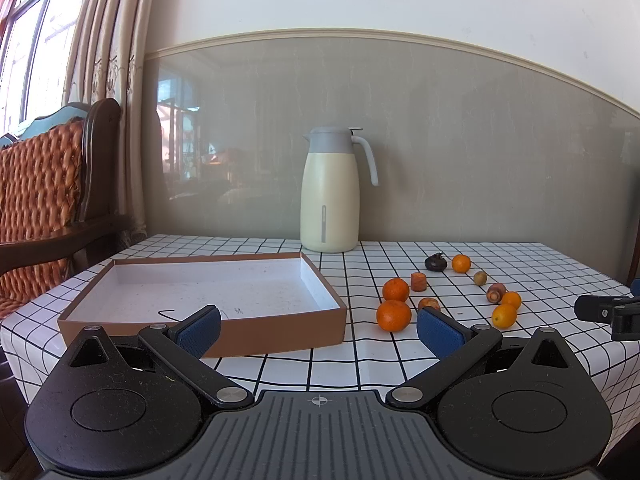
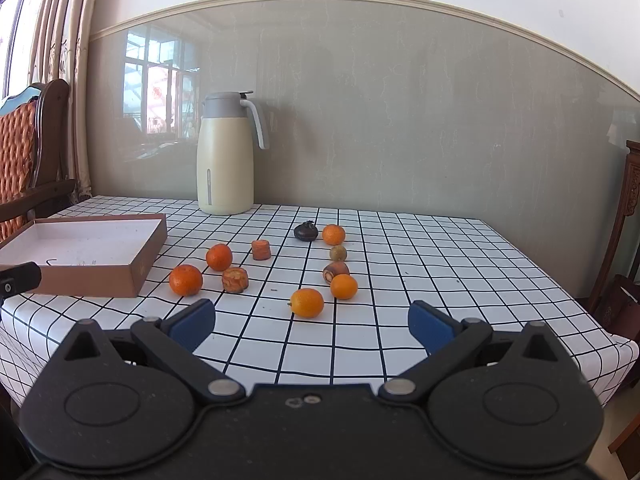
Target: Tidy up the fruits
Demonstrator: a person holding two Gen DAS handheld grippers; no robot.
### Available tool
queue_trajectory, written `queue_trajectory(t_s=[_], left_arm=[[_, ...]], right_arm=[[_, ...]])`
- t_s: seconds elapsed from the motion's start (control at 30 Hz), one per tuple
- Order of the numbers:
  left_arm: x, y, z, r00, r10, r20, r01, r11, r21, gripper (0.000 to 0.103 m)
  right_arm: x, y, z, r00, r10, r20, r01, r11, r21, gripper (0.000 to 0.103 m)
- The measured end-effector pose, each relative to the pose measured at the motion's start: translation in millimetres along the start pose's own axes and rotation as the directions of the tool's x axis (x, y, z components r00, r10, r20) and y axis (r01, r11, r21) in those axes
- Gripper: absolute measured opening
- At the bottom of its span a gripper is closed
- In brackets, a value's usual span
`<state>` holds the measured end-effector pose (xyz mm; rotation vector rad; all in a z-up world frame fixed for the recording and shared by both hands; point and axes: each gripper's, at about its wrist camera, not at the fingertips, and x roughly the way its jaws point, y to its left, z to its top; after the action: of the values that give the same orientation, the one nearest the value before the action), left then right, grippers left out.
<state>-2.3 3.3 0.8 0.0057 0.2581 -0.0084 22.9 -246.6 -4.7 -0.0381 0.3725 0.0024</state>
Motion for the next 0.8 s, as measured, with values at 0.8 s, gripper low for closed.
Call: queue_trajectory(t_s=[0.8], left_arm=[[6.7, 2.3, -0.3, 1.000, -0.001, -0.017, 0.000, 0.999, -0.038, 0.103]], right_arm=[[6.7, -4.4, 1.9, 0.999, 0.017, -0.036, -0.018, 1.000, -0.025, 0.097]])
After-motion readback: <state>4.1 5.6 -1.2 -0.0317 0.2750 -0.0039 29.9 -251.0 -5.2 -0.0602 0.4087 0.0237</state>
